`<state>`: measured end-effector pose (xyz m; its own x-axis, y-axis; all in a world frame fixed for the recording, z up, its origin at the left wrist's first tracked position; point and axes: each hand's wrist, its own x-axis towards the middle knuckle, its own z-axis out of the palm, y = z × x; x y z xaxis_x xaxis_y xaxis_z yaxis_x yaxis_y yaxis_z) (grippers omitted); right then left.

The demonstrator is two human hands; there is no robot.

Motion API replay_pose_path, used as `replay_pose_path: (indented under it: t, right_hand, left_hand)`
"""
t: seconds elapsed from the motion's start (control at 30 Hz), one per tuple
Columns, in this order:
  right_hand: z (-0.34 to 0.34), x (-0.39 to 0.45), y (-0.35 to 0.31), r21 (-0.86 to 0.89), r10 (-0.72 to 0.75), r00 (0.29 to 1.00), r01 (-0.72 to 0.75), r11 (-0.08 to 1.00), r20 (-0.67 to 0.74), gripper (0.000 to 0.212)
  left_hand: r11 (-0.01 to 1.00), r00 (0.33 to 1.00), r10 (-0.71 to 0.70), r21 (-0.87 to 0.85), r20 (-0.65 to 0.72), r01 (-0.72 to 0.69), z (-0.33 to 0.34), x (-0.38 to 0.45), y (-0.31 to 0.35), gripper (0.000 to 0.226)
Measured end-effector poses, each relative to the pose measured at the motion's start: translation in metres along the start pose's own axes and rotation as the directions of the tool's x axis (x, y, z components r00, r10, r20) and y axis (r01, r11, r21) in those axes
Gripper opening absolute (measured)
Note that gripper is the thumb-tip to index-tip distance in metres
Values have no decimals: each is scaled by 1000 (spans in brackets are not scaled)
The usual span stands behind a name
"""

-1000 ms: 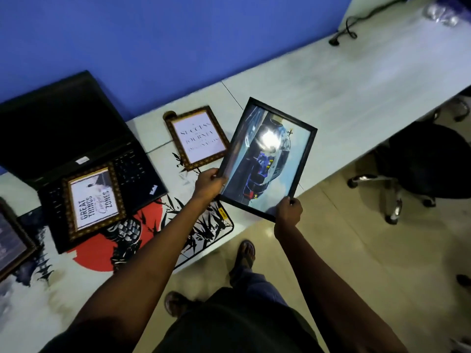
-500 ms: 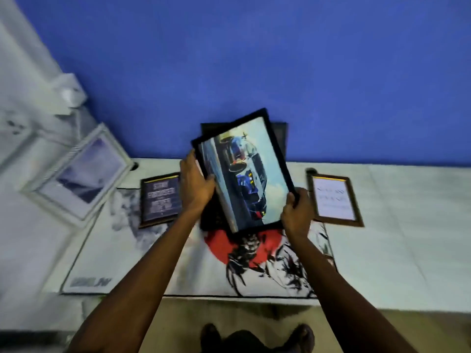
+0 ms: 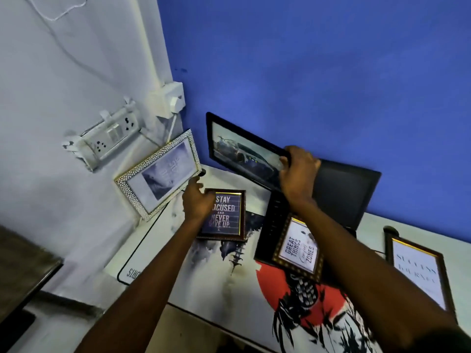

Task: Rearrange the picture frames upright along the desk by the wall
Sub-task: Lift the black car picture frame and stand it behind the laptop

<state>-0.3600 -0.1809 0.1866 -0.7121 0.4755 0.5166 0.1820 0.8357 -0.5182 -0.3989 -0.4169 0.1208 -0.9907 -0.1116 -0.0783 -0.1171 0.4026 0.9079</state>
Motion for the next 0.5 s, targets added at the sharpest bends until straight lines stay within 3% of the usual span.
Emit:
replay_pose_path:
  t: [0.1, 0.27, 0.37, 0.5]
  right_hand:
    - [26, 38, 1, -37, -98, 994, 100, 994, 56, 25]
    - [81, 91, 19, -26, -153, 978, 158, 987, 145, 23]
    - [116, 117, 24, 2, -141, 974, 143, 990, 179, 23]
    - [156, 135, 30, 17, -150, 964, 150, 988, 221, 24]
  left_hand:
    - [997, 997, 70, -12, -37, -70, 3, 48, 27, 64]
    - [992, 997, 50, -114, -54, -56, 12, 149, 64, 74]
    - [997, 998, 18, -77, -57, -23, 28, 203, 63, 58]
    - [980, 994, -97, -182, -57, 86, 51, 246, 48, 50]
